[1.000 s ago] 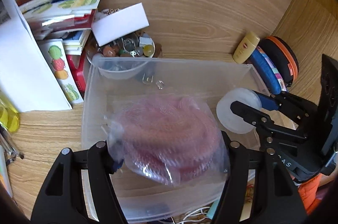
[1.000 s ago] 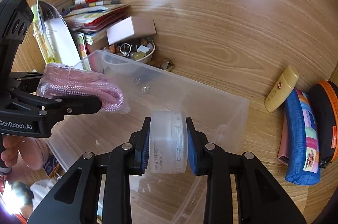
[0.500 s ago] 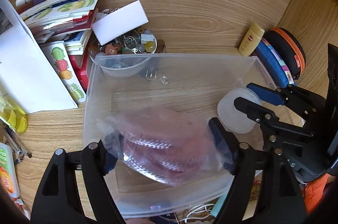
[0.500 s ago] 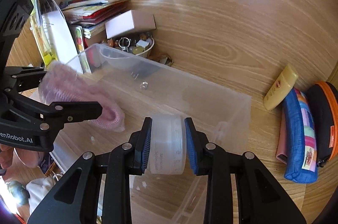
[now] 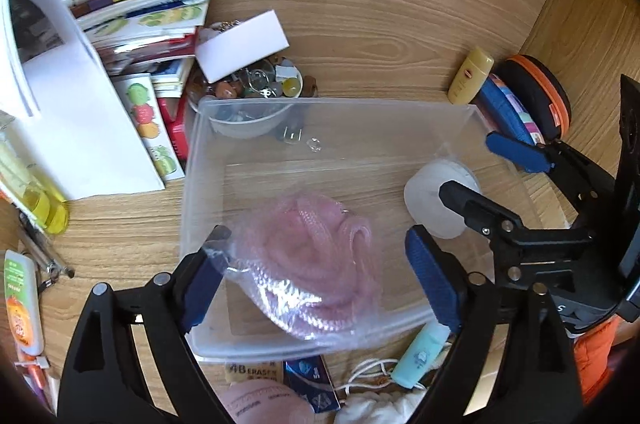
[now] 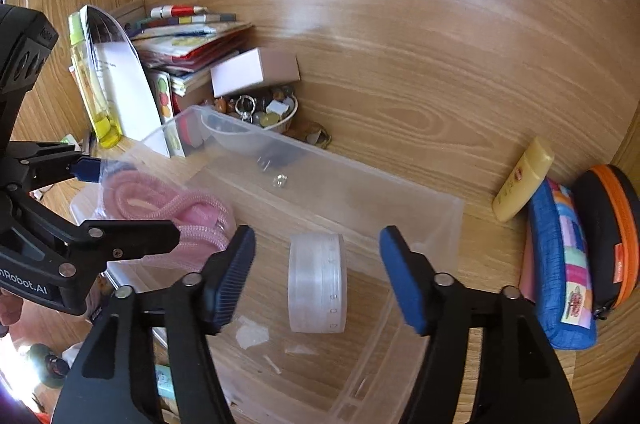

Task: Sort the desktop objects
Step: 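Open both grippers to drop the rope and tape roll into the box, then grasp the pink round container with the left gripper while the right gripper grasps the cream candle jar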

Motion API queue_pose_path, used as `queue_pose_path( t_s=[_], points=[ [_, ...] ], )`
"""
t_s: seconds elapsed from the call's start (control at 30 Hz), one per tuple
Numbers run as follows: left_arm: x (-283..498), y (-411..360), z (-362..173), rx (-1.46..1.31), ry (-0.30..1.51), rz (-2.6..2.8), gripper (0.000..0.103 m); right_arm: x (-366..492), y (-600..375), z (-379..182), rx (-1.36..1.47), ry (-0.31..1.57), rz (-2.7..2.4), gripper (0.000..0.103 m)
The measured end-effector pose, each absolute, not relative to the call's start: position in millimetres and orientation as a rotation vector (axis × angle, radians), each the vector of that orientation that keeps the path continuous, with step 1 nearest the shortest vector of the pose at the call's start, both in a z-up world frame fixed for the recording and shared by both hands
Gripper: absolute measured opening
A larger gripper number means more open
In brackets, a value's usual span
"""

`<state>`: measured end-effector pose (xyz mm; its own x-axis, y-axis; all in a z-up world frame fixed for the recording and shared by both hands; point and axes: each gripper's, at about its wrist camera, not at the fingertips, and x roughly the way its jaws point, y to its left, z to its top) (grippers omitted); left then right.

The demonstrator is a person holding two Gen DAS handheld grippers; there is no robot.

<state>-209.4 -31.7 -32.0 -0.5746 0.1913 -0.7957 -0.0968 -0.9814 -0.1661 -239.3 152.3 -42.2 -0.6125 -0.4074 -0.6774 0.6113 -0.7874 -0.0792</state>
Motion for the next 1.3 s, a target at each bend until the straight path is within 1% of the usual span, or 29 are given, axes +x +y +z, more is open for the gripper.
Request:
queue_pose_path(
  t_s=[0.03,0.13,0.2,0.27,0.33,0.6,0.73,1.0,1.3],
  points=[
    [-207,-32,-30,-1.351,-0.154,2.653,0.088,-237,152,-40,0.879,0.415,-2.376,0.074],
    [-198,-33,-22,-1.325,-0.132,2.687,0.09,-232,152,-34,0.849,0.436,-2.403,0.077],
    [-192,-34,-17,-1.303,-0.118,2.712,0.095,-227,153,-28,0.832,0.442,-2.41,0.078],
    [-185,-36,-12,-1.283,-0.104,2.735,0.096,-222,154,-22,0.816,0.444,-2.413,0.08],
    [-177,-37,-5,-1.257,-0.094,2.749,0.096,-214,157,-16,0.796,0.447,-2.419,0.085],
    [-143,-40,15,-1.158,-0.07,2.817,0.098,-175,172,5,0.706,0.448,-2.46,0.088],
    [-123,-43,23,-1.104,-0.079,2.849,0.1,-154,182,12,0.659,0.439,-2.482,0.095],
    [-95,-50,23,-1.067,-0.071,2.893,0.1,-116,197,15,0.615,0.416,-2.486,0.097],
    [-75,-56,7,-1.102,-0.052,2.928,0.1,-93,201,-6,0.67,0.416,-2.46,0.097]
  ],
)
